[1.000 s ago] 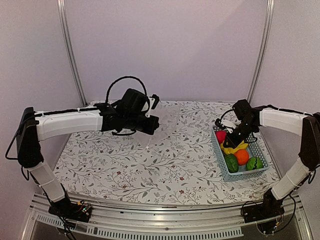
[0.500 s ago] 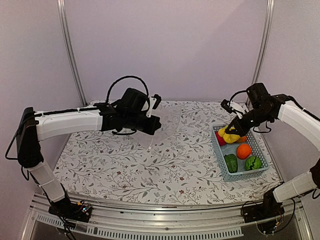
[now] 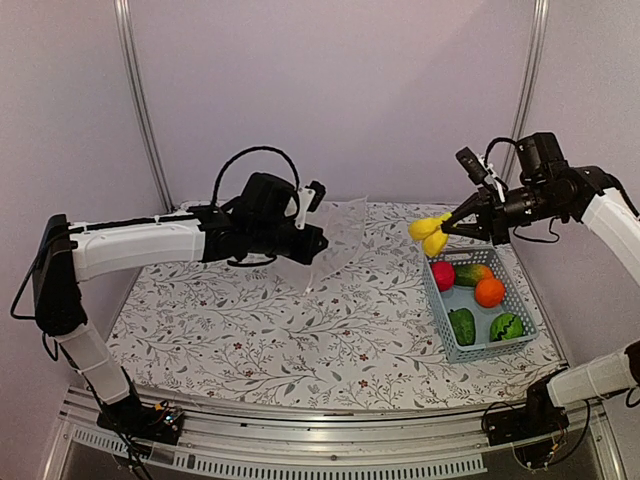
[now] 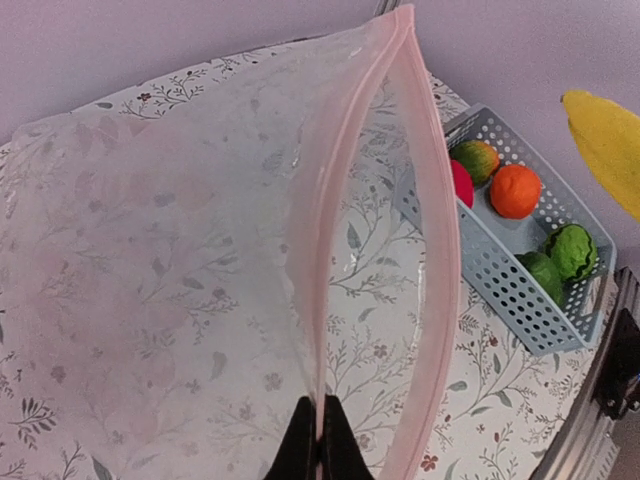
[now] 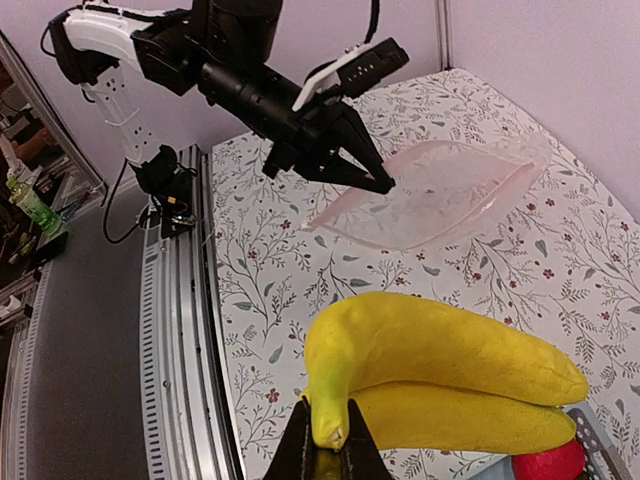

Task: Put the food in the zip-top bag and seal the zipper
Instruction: Place the fake fruit in the zipper food storage bag.

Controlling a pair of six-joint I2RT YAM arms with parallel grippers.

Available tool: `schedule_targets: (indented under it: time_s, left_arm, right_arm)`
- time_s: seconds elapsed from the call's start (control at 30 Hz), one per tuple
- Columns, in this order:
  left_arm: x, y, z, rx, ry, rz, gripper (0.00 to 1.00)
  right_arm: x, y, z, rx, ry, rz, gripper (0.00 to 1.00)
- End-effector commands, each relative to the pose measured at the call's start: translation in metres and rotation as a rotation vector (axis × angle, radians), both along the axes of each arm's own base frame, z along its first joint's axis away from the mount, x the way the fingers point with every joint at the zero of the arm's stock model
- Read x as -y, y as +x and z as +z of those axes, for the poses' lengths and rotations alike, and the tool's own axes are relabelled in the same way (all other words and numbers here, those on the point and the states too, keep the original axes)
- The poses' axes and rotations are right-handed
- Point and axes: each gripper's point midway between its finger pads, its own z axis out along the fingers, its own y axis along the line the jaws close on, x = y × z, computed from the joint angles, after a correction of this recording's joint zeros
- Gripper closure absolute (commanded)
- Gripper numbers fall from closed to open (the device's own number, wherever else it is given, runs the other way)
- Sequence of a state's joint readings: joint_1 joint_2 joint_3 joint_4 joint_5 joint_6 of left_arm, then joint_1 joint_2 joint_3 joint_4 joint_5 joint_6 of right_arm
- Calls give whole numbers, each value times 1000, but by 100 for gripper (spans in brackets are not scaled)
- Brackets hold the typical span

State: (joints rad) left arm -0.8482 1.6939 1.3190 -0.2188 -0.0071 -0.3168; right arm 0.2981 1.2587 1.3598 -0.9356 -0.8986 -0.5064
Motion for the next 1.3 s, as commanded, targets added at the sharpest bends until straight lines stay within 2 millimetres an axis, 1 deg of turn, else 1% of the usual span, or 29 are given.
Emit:
schedule_targets:
  time_s: [0.0, 0.1, 0.17, 0.23, 0.27, 0.3, 0.37, 0.4, 0.43, 0.5, 0.6, 0.67, 0.87, 0.97, 1.17, 1.27]
  left_arm:
    - [8, 6, 41, 25, -144, 36, 100]
    - [17, 7, 62, 40, -226, 45, 100]
    - [19, 12, 70, 47, -261, 81, 100]
    - [25, 15, 78, 46, -300, 92, 100]
    - [28, 17, 82, 49, -315, 97, 100]
    - [30, 18, 86, 50, -329, 106, 100]
    - [37, 19, 94, 61, -358, 111, 100]
    - [40, 18, 96, 62, -366, 111, 100]
    - [45, 19, 106, 82, -396, 108, 100]
    - [53, 16, 116, 101, -421, 100, 100]
    - [61, 11, 123, 125, -439, 98, 100]
    - [64, 10, 125, 132, -452, 93, 100]
    - [73, 5, 120, 122, -441, 77, 100]
    - [75, -2, 124, 121, -452, 67, 100]
    - [77, -17, 138, 146, -474, 45, 100]
    - [77, -23, 140, 146, -478, 38, 100]
  right_arm:
    - [-15, -25, 61, 80, 203, 172, 100]
    - [-19, -29, 92, 131, 285, 226, 100]
    - [-21, -35, 110, 141, 346, 267, 100]
    - [-22, -44, 127, 151, 406, 329, 100]
    - [-22, -48, 133, 122, 431, 352, 100]
    - [-21, -54, 139, 130, 457, 402, 100]
    - [-21, -58, 143, 125, 484, 455, 100]
    - [-21, -61, 145, 88, 491, 466, 100]
    - [-21, -62, 144, 55, 494, 469, 100]
    - [-24, -64, 144, -14, 493, 472, 100]
    - [-31, -64, 143, -40, 496, 482, 100]
    - [-34, -68, 144, -44, 497, 494, 100]
    - [-36, -73, 152, -43, 505, 497, 100]
    - [-39, -67, 151, -47, 511, 481, 100]
    - [-46, -47, 146, -79, 519, 442, 100]
    - [-50, -36, 144, -103, 519, 439, 100]
